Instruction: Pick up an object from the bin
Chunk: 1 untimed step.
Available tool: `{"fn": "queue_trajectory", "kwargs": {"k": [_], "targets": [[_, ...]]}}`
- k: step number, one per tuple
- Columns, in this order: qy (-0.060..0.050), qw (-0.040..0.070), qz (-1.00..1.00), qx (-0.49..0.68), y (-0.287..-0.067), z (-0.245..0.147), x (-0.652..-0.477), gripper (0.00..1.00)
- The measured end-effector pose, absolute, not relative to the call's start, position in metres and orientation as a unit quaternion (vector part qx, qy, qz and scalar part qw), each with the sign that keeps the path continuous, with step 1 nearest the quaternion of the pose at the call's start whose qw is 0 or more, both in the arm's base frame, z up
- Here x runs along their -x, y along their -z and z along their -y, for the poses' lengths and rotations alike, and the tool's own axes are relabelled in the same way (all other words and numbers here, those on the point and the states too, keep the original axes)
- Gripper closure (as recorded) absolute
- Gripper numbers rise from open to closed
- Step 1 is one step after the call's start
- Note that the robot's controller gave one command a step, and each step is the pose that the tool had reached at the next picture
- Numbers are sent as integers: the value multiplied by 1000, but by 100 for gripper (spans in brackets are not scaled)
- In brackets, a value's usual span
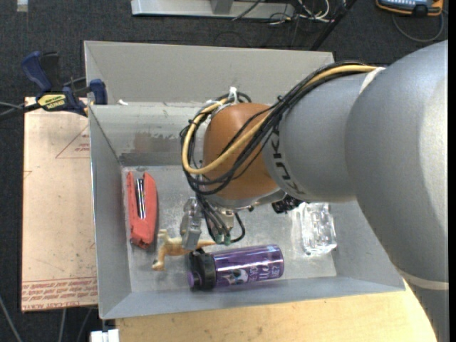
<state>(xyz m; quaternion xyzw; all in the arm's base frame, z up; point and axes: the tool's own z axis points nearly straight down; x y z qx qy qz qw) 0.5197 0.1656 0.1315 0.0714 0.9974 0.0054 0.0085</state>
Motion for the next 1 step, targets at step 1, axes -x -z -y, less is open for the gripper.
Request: {"fn": "queue_trajectory", "kwargs": {"k": [1], "targets": [[-5, 8, -1000, -2, -103, -160, -509, 100]]}}
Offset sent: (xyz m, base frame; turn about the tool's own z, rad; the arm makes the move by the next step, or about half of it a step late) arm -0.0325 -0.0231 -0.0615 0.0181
